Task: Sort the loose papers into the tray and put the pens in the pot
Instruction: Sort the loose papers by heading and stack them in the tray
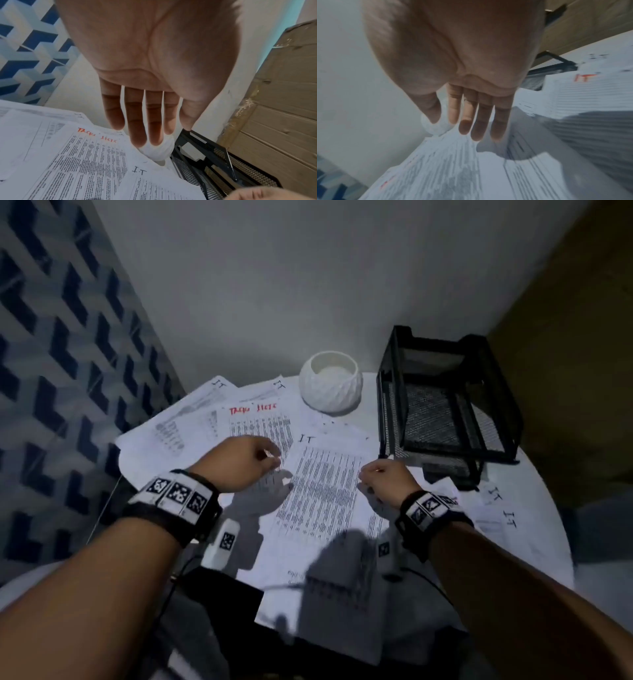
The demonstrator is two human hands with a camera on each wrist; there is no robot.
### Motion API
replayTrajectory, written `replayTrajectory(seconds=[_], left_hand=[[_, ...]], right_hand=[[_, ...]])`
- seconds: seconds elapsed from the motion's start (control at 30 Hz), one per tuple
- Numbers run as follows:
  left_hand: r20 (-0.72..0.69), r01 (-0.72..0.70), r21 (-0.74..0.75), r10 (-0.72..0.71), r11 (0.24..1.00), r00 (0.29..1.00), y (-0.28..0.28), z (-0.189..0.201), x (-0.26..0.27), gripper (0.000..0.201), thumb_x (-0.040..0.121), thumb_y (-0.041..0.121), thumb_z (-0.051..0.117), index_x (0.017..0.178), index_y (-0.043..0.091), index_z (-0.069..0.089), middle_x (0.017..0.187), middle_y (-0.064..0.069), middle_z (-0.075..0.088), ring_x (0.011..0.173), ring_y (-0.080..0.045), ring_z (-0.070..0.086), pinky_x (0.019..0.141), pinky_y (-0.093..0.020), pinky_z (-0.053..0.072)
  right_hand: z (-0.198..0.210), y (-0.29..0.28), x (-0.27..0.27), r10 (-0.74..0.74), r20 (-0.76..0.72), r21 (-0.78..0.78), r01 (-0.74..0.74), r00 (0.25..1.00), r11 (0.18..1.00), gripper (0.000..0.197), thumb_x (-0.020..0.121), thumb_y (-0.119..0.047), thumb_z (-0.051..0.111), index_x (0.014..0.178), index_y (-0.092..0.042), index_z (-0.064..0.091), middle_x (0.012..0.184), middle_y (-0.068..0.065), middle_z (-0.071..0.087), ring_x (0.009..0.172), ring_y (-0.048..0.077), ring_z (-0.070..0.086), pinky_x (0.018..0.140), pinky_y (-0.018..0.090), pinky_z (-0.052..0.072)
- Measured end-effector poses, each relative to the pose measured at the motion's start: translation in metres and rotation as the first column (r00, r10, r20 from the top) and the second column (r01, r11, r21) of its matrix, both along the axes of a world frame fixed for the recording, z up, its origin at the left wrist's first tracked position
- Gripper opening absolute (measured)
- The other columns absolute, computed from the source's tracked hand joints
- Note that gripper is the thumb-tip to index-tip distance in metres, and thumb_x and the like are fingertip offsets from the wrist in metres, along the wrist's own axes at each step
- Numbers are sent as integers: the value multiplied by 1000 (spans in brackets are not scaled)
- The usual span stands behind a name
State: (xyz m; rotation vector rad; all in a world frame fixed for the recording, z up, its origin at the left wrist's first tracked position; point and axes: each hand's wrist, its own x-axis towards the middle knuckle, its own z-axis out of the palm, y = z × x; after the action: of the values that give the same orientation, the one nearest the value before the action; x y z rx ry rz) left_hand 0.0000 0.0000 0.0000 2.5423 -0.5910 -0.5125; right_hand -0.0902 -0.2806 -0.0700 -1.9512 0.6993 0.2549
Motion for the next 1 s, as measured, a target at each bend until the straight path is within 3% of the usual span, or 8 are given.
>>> replayTrajectory(seconds=[0.17,0.23,0.3,0.4,0.5,0.67,0.83,1.0], left_hand=[[37,37,24,-38,999,999,6,2,-20,25,98,42,62,119,32,71,107,5,73,96,-14,65,85,-27,49],[38,56,33,-57,998,998,6,1,-25,27,98,42,62,121,32,70,105,6,71,95,-14,64,85,-27,48],[31,66,44,-67,997,997,6,1,-25,28,98,43,62,122,32,70,103,8,70,94,-14,63,84,-27,46],[38,100,54,-102,994,994,5,-1,-24,30,97,45,61,123,32,70,110,6,73,98,-16,64,90,-30,51],[40,105,46,-107,993,993,4,0,-22,30,97,46,61,123,31,70,113,6,73,97,-15,64,95,-34,53],[29,105,62,-107,993,994,6,-2,-29,29,97,44,61,121,31,70,110,6,72,94,-15,63,94,-34,52],[54,40,26,-41,999,998,1,-5,-50,29,98,39,61,123,28,70,116,2,72,99,-17,63,93,-32,51],[-57,-61,-76,56,995,997,-9,-19,-74,74,98,48,61,160,23,28,147,-10,57,126,-30,59,104,-38,45]], right_hand=[[-34,8,-22,5,-210,-277,-64,978,959,27,82,-29,65,63,-14,52,63,11,56,63,27,58,64,43,54],[-36,22,-34,-35,-217,-319,-37,976,947,29,81,-41,70,89,-14,63,80,12,67,74,28,66,78,45,61],[-43,33,-43,-84,-237,-341,-2,968,940,81,79,-56,74,141,-13,47,124,14,67,107,33,67,92,41,56],[-56,52,-47,-106,-183,-388,27,977,921,108,76,-53,80,157,-19,18,104,7,70,86,27,70,72,36,58],[-64,66,-45,-140,-96,-402,90,986,911,97,86,-23,78,157,-23,12,73,5,69,62,22,68,55,36,59],[-61,67,-51,-305,87,-246,317,948,916,60,90,-8,68,143,-20,42,88,1,66,73,27,70,62,37,61],[-23,41,-77,-257,256,-92,288,932,953,16,96,-6,60,106,-8,74,90,2,71,92,38,71,70,38,60],[6,22,-107,-289,357,150,251,888,956,16,98,-9,64,109,-14,73,96,-5,75,83,15,70,68,23,53]])
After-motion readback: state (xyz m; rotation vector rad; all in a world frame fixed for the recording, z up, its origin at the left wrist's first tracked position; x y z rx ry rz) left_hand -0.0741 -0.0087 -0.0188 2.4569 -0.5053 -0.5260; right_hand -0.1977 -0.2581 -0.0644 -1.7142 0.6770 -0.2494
